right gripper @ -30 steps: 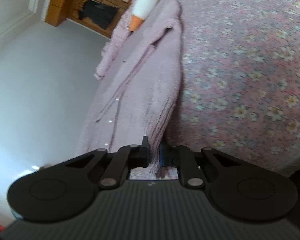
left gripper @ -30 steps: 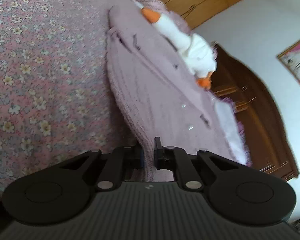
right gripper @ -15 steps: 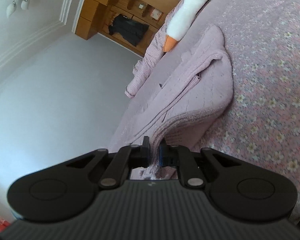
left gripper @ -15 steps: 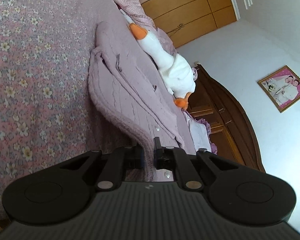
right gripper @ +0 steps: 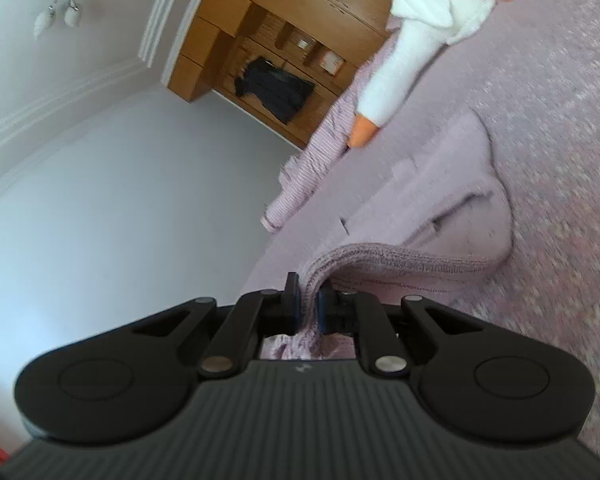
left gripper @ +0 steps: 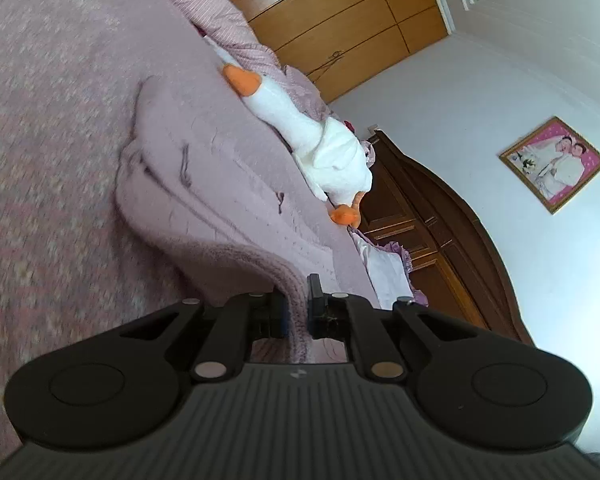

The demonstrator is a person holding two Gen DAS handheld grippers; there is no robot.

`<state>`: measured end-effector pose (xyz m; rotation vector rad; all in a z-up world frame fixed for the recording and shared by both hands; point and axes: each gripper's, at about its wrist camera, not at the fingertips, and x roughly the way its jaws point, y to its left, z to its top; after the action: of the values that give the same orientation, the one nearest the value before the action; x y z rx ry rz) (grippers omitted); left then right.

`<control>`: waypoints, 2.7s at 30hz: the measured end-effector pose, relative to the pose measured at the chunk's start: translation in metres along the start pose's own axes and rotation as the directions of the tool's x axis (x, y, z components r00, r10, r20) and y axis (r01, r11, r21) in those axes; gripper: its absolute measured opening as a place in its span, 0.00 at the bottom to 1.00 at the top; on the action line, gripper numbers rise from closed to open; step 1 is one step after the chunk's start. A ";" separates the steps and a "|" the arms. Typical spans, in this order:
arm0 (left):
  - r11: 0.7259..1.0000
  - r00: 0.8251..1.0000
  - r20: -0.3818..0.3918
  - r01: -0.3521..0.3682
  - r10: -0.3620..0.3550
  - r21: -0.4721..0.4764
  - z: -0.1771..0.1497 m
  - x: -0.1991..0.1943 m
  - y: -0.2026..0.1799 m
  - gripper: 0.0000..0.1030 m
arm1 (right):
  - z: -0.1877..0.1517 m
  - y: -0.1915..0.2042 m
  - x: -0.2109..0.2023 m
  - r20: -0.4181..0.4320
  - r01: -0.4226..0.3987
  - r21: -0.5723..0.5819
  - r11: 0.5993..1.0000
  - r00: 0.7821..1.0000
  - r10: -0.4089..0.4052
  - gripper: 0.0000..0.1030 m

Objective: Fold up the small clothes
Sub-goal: 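Lift the hem with both tools and fold it over toward the collar, then open both tools to release the folded hem on the cardigan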

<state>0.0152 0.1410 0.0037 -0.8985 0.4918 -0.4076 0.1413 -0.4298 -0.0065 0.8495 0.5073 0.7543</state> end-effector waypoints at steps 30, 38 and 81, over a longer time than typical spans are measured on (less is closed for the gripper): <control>0.997 0.989 0.133 0.059 -0.066 0.058 0.091 0.055 -0.029 0.08 | 0.071 0.018 0.073 0.127 -0.042 -0.109 0.993 0.990 0.056 0.11; 0.997 0.986 0.154 0.060 -0.066 0.043 0.126 0.095 -0.012 0.08 | 0.104 0.007 0.112 0.112 0.001 -0.158 0.987 0.994 0.017 0.11; 0.981 0.968 0.156 -0.195 0.195 -0.012 0.164 0.193 0.104 0.16 | 0.100 -0.088 0.168 0.084 0.260 -0.061 0.964 0.963 -0.255 0.77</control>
<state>0.2784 0.2021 -0.0398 -0.8626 0.4297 -0.1565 0.3489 -0.3878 -0.0384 0.7255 0.5088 0.4962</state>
